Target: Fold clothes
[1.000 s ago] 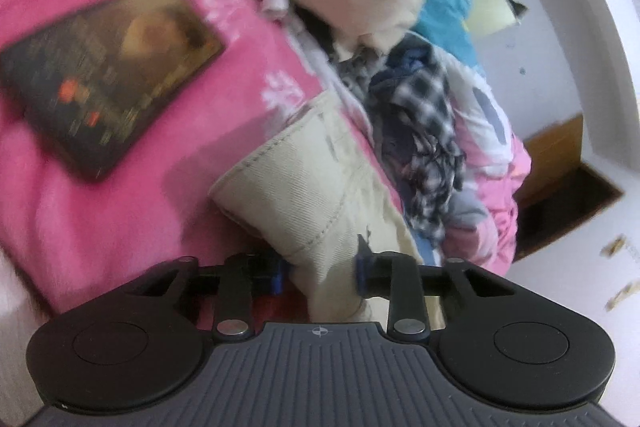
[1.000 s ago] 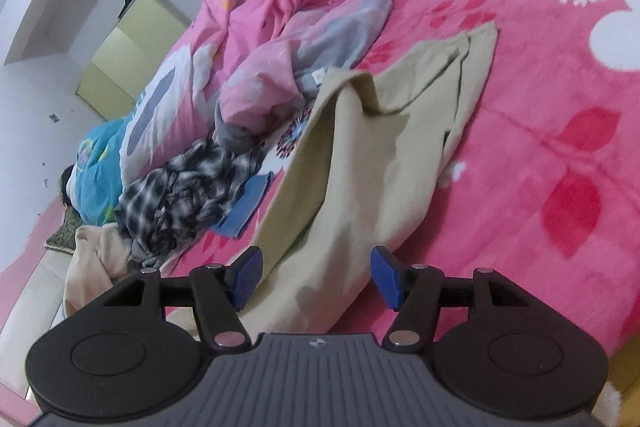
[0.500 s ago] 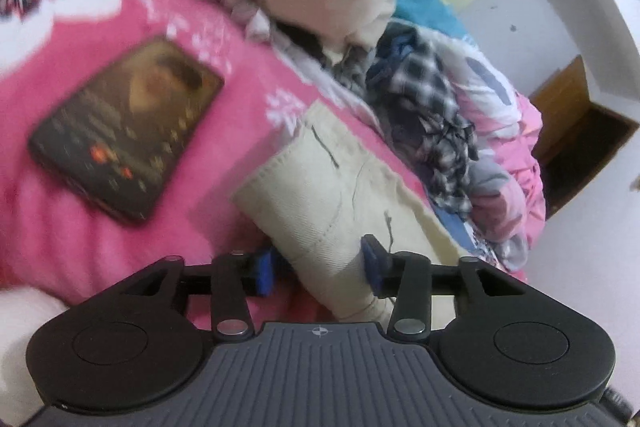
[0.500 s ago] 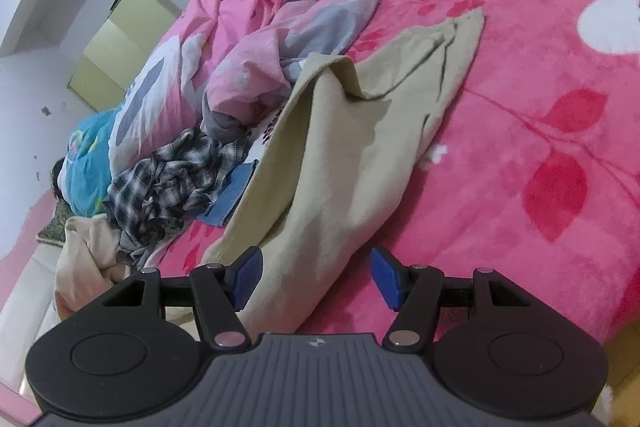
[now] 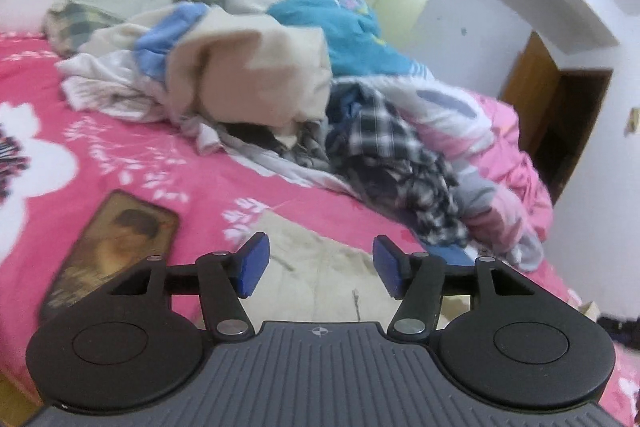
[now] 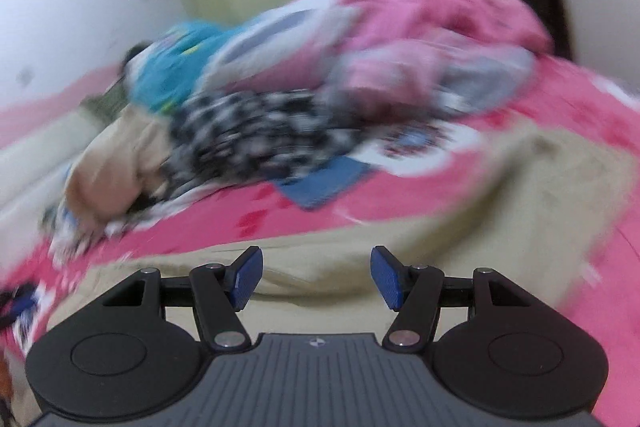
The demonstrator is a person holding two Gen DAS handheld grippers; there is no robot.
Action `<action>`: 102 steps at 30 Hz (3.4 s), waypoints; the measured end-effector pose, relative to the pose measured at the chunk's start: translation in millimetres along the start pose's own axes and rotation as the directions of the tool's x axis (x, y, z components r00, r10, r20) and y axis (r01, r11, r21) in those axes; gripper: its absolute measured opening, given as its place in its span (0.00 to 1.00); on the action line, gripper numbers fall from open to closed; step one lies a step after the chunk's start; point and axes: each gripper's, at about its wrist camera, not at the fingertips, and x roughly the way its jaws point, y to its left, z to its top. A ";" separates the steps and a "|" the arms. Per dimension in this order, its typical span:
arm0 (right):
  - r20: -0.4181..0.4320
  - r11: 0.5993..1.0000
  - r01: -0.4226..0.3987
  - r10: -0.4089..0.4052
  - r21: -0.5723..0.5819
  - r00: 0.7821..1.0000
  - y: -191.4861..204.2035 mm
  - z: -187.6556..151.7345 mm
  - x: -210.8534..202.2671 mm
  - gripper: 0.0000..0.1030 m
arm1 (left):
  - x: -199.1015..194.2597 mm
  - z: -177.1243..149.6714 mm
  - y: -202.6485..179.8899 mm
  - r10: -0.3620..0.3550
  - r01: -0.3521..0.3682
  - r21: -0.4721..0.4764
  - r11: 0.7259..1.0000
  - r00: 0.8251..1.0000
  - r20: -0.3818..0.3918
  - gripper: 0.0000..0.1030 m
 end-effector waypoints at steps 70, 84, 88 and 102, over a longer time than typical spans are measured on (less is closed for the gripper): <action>0.015 0.979 0.079 -0.078 -0.185 0.997 48.8 10.8 -3.2 1.00 | 55.7 -21.0 -1.5 -0.063 0.063 0.020 0.998 0.998 0.005 0.58; 0.274 0.975 0.173 -0.129 -0.143 0.953 33.3 12.0 -39.9 1.00 | 92.4 0.4 -63.7 -0.123 0.126 0.069 0.990 0.991 -0.047 0.66; 0.337 0.953 0.167 -0.076 -0.251 0.939 39.0 7.8 -28.9 1.00 | 118.6 -6.7 -60.2 -0.065 0.072 0.110 0.991 0.996 -0.066 0.66; -0.050 0.526 0.033 -0.142 -0.850 0.989 87.2 -43.9 102.5 0.59 | 143.6 -21.9 -24.6 -0.062 0.061 -0.007 0.998 0.991 -0.120 0.66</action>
